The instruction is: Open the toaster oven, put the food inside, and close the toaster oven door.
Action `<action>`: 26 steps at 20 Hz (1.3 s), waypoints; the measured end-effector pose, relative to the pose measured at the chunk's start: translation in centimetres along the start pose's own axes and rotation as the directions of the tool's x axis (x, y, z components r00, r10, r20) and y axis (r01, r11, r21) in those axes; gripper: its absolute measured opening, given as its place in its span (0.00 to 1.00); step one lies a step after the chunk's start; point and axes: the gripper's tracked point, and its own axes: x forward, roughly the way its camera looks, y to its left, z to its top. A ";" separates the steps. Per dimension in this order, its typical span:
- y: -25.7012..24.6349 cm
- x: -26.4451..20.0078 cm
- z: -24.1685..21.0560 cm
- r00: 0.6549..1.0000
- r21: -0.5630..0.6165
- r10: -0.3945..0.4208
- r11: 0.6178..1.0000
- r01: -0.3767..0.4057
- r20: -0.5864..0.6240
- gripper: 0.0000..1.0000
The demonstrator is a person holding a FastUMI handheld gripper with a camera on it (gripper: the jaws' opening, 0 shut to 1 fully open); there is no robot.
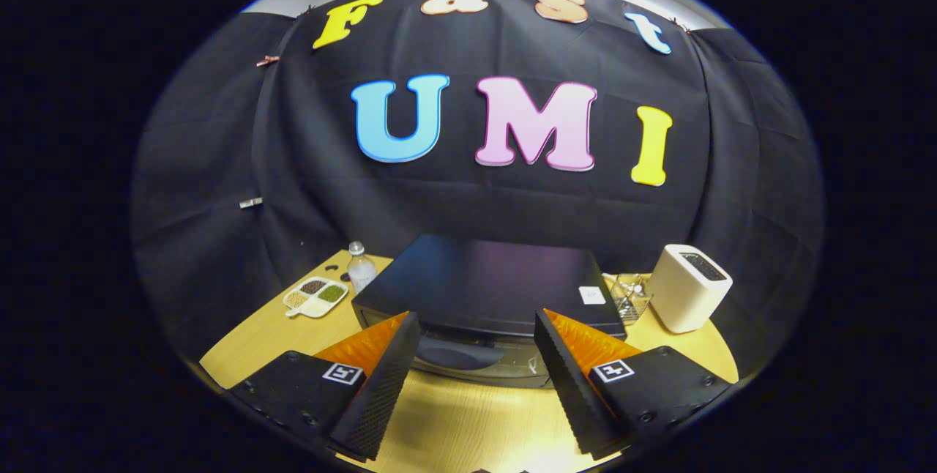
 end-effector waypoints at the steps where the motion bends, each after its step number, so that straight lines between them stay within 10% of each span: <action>1: -0.6 -1.1 1.4 1.000 0.006 -0.009 1.000 0.009 0.029 0.97; 14: -7.9 -14.9 3.8 0.978 0.102 -0.163 0.983 0.150 0.132 0.97; 26: -7.6 -15.5 5.0 0.978 0.082 -0.144 0.988 0.133 0.151 0.97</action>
